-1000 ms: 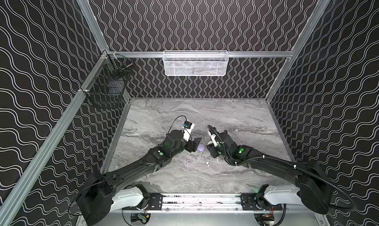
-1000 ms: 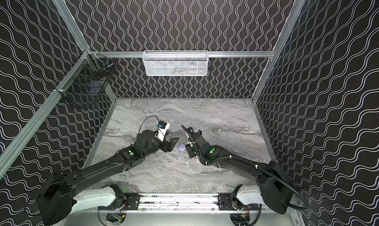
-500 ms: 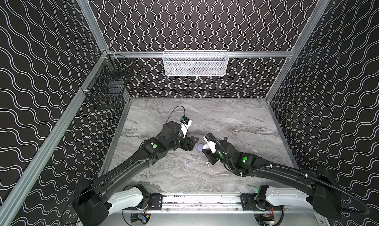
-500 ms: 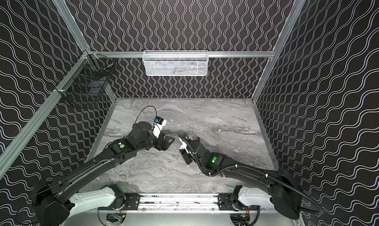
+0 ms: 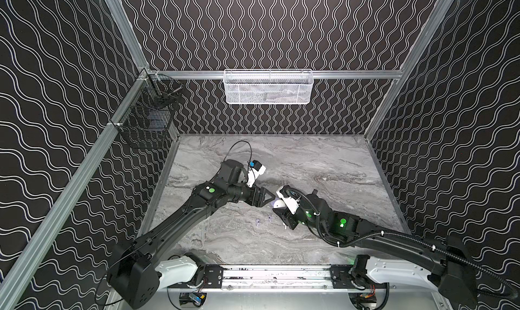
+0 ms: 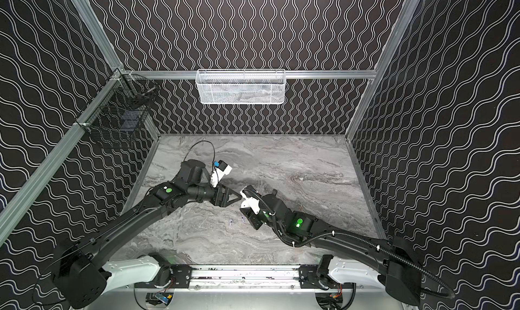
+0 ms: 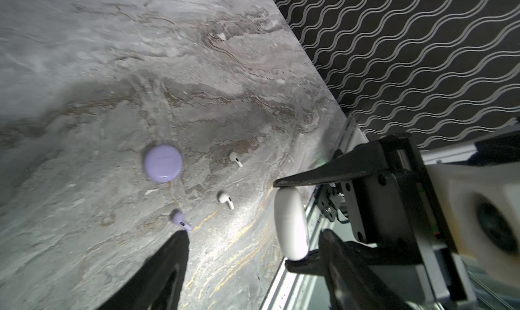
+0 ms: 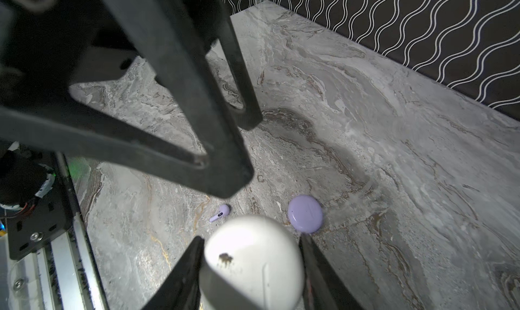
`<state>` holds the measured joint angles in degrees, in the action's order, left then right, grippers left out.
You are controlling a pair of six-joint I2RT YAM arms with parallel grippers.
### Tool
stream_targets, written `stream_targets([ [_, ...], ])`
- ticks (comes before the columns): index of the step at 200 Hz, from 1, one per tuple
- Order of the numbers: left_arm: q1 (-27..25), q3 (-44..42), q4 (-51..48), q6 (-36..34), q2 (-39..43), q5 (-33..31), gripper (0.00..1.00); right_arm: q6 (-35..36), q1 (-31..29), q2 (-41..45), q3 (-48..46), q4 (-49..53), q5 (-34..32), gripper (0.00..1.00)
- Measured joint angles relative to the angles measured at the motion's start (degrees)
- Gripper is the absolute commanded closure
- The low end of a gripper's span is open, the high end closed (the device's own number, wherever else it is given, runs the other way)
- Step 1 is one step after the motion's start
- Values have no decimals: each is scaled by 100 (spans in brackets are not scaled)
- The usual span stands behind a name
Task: Insert the wireless bluetooth earbuds into the charging case
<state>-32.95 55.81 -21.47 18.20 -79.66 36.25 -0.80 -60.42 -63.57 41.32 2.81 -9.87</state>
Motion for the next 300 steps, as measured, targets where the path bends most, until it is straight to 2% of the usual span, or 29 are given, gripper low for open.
stream_targets([
  [25,9,94,-7,-61,-118,382,24,46,-7,0,39,33,9,66],
  [90,15,-2,144,-85,-299,780,24,173,-26,-168,162,37,74,68],
  [146,15,-76,173,-83,-315,914,36,258,-42,-271,295,39,72,68],
  [189,15,-109,225,-61,-411,1047,37,337,-48,-280,339,46,7,68],
  [300,9,-120,299,-37,-564,1198,50,492,-57,-369,444,85,-35,69],
])
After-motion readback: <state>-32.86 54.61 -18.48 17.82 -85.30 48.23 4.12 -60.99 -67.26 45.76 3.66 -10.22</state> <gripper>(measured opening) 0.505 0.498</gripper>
